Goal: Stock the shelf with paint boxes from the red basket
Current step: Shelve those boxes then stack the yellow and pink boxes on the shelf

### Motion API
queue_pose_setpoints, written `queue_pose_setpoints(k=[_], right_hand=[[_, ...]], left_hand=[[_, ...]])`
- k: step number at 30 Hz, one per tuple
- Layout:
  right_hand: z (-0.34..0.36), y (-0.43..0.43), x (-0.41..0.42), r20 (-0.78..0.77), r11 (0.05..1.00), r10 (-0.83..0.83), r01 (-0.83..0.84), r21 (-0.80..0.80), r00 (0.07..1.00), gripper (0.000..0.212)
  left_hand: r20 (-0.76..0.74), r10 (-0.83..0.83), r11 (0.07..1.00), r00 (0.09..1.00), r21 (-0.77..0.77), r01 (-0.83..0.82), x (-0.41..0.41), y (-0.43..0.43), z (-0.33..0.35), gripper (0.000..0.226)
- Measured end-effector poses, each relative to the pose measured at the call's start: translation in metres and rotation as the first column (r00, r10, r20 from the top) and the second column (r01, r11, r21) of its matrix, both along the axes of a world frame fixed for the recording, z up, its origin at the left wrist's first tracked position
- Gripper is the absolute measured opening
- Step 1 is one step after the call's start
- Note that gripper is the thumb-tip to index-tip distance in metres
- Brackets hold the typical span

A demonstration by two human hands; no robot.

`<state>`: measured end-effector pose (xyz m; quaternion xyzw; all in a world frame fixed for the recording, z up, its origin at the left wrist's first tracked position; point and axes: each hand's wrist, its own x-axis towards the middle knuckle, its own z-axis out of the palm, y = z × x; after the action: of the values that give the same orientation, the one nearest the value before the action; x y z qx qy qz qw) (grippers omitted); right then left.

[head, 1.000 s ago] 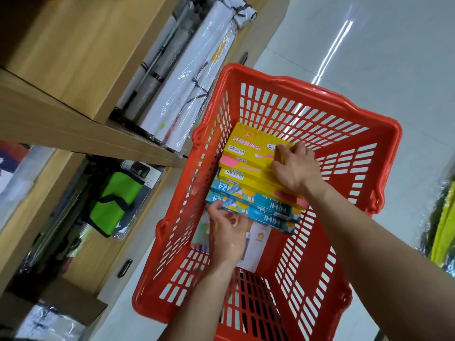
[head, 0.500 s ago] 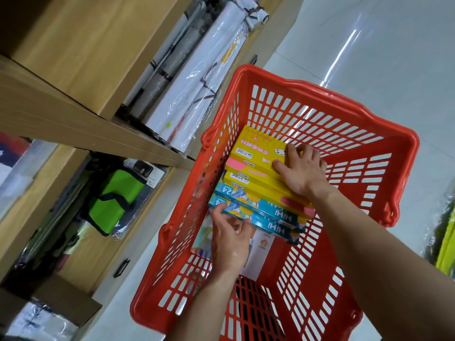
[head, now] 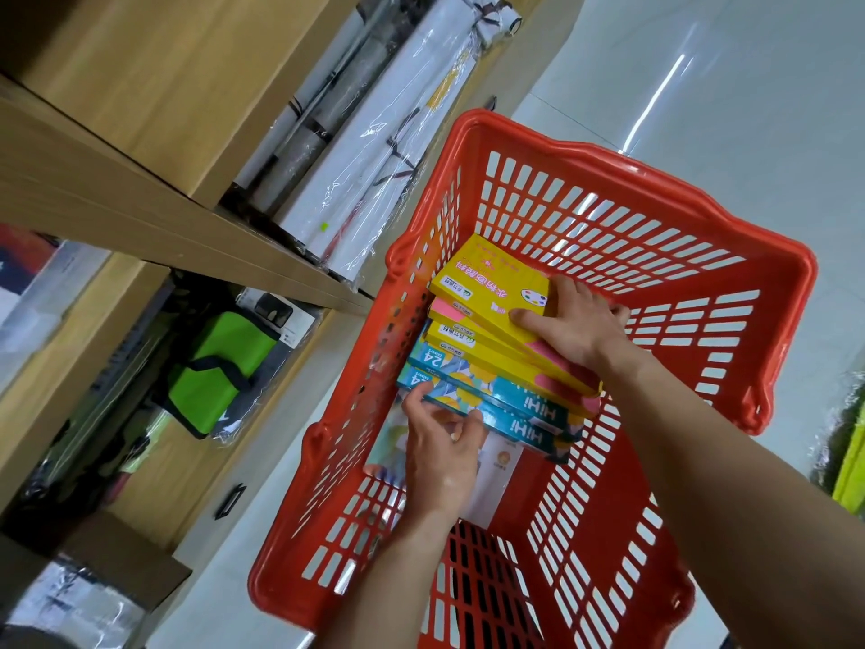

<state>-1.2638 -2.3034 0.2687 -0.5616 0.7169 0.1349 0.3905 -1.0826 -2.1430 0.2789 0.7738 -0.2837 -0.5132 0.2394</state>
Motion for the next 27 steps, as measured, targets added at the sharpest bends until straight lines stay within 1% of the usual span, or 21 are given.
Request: queue_pose_setpoints(k=[2, 3, 4, 5, 7, 8, 9, 12, 14, 15, 16, 19, 20, 21, 22, 24, 27], right_hand=[[0.001, -0.001, -0.001, 0.067, 0.997, -0.061, 0.058, 0.04, 0.996, 0.106], [0.003, -0.001, -0.002, 0.139, 0.991, -0.109, 0.097, 0.089, 0.984, 0.105], [0.004, 0.0, -0.002, 0.234, 0.98, -0.167, 0.135, 0.147, 0.958, 0.1], [0.006, 0.002, -0.002, 0.317, 0.967, -0.22, 0.162, 0.199, 0.923, 0.089], [0.005, 0.006, -0.002, 0.379, 0.957, -0.266, 0.195, 0.216, 0.886, 0.066], [0.007, 0.007, -0.002, 0.377, 0.959, -0.263, 0.197, 0.206, 0.888, 0.062], [0.008, 0.009, 0.0, 0.372, 0.962, -0.251, 0.19, 0.194, 0.893, 0.063], [0.013, 0.021, 0.005, 0.302, 0.969, -0.229, 0.186, 0.163, 0.926, 0.081], [0.019, 0.03, 0.009, 0.283, 0.973, -0.213, 0.176, 0.151, 0.935, 0.093], [0.021, 0.036, 0.01, 0.302, 0.971, -0.217, 0.175, 0.162, 0.928, 0.095], [0.023, 0.042, 0.011, 0.337, 0.967, -0.228, 0.174, 0.184, 0.913, 0.091], [0.029, 0.065, 0.012, 0.396, 0.957, -0.266, 0.19, 0.221, 0.879, 0.067], [0.03, 0.072, 0.012, 0.396, 0.953, -0.287, 0.218, 0.212, 0.872, 0.068], [0.031, 0.078, 0.013, 0.38, 0.946, -0.313, 0.253, 0.202, 0.87, 0.074], [0.033, 0.082, 0.014, 0.363, 0.939, -0.339, 0.286, 0.192, 0.868, 0.078], [0.035, 0.088, 0.016, 0.368, 0.923, -0.383, 0.332, 0.197, 0.847, 0.075], [0.041, 0.095, 0.018, 0.406, 0.908, -0.418, 0.355, 0.224, 0.813, 0.067]], left_hand=[[-0.046, 0.054, 0.998, 0.997, 0.012, -0.054, -0.002, 0.0, 0.0, 0.06], [-0.067, 0.077, 0.997, 0.995, 0.023, -0.076, -0.003, 0.001, 0.001, 0.063], [-0.087, 0.098, 0.995, 0.991, 0.035, -0.096, -0.003, 0.002, 0.001, 0.067], [-0.1, 0.115, 0.993, 0.988, 0.043, -0.111, -0.003, 0.004, 0.001, 0.07], [-0.121, 0.14, 0.99, 0.983, 0.04, -0.136, -0.003, 0.007, 0.001, 0.074], [-0.136, 0.156, 0.988, 0.978, 0.042, -0.151, -0.003, 0.008, 0.001, 0.079], [-0.155, 0.168, 0.985, 0.974, 0.051, -0.162, -0.003, 0.009, 0.002, 0.087], [-0.191, 0.153, 0.986, 0.97, 0.094, -0.137, -0.007, 0.007, 0.005, 0.114], [-0.247, 0.153, 0.987, 0.957, 0.089, -0.135, -0.009, 0.003, 0.011, 0.129], [-0.285, 0.167, 0.985, 0.944, 0.079, -0.15, -0.01, 0.001, 0.012, 0.131], [-0.308, 0.173, 0.985, 0.935, 0.068, -0.16, -0.01, 0.0, 0.013, 0.132], [-0.292, 0.15, 0.988, 0.945, 0.072, -0.135, -0.009, -0.005, 0.012, 0.14], [-0.3, 0.151, 0.988, 0.942, 0.083, -0.132, -0.009, -0.006, 0.011, 0.143], [-0.316, 0.163, 0.985, 0.935, 0.102, -0.137, -0.008, -0.006, 0.009, 0.144], [-0.325, 0.178, 0.981, 0.929, 0.128, -0.143, -0.008, -0.007, 0.008, 0.142], [-0.33, 0.196, 0.975, 0.923, 0.169, -0.147, -0.007, -0.008, 0.005, 0.135], [-0.337, 0.19, 0.976, 0.922, 0.165, -0.14, -0.005, -0.005, 0.007, 0.13]])
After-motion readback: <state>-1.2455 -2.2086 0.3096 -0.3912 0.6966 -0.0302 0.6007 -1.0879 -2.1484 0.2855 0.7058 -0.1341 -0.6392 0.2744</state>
